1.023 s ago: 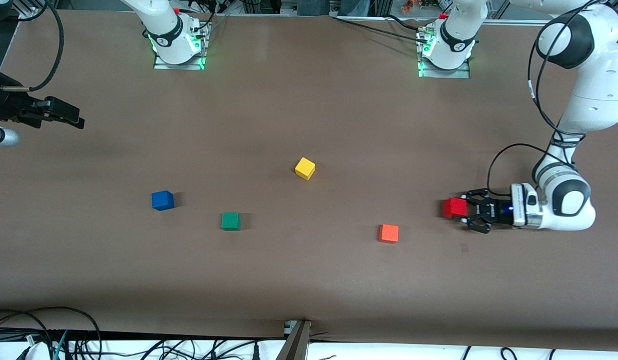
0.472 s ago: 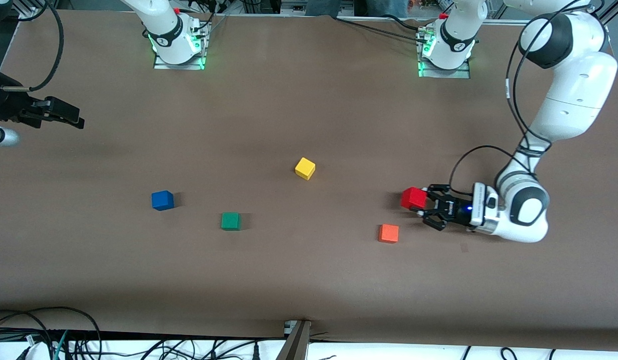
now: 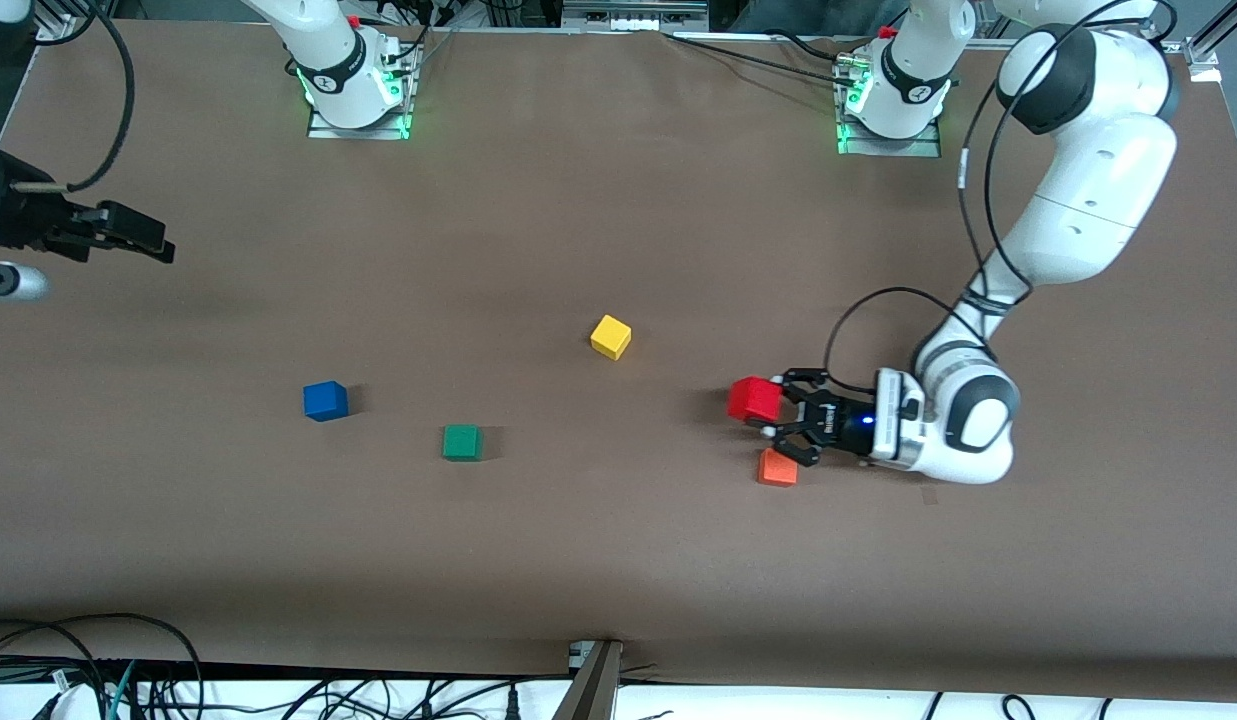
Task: Pass red block to right arm, stack on blue
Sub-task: 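Carry the red cube with the left gripper toward the right gripper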
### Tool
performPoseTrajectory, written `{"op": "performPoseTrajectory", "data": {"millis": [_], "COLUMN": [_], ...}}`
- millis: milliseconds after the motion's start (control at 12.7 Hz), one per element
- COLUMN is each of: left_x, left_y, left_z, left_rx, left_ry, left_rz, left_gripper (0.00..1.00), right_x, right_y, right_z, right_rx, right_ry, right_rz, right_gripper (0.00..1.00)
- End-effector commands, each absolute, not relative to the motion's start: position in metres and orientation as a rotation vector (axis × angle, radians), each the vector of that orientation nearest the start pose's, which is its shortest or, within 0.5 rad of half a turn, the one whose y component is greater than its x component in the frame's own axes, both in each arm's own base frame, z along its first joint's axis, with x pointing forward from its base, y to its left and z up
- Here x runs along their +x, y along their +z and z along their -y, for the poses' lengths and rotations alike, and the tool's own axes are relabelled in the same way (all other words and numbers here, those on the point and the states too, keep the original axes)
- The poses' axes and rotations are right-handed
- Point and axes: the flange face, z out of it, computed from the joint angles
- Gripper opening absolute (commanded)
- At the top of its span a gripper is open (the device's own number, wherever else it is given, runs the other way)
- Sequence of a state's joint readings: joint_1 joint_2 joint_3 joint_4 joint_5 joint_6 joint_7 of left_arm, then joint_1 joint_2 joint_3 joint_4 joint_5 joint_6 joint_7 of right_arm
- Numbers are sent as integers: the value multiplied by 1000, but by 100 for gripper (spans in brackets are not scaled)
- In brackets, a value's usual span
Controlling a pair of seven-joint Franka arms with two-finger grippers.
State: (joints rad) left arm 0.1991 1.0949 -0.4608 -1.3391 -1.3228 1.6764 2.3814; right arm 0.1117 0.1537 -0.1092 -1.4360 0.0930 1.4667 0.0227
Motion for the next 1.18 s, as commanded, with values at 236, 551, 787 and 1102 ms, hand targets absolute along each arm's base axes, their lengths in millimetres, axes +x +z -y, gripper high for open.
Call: {"op": "performPoseTrajectory", "data": {"millis": [236,551,787,1102], "left_x": [684,677,664,648], "left_y": [213,240,258,276], "left_z": [295,345,390,428], "left_rx": [1052,1125,1211,1256], "left_ry": [1274,1294,1295,1285], "left_rz": [1010,917,843,840], "left_gripper": [0,0,0,0], "right_x": [609,625,637,654], "right_y": [562,531,504,473], "right_z": [-22,-29,-47,-84], "right_rx": [-2887,-2682,-2514,-2331], "right_ry": [227,279,300,311], "right_rz": [-42,-55,2,13], "right_gripper": [100,100,100,100]}}
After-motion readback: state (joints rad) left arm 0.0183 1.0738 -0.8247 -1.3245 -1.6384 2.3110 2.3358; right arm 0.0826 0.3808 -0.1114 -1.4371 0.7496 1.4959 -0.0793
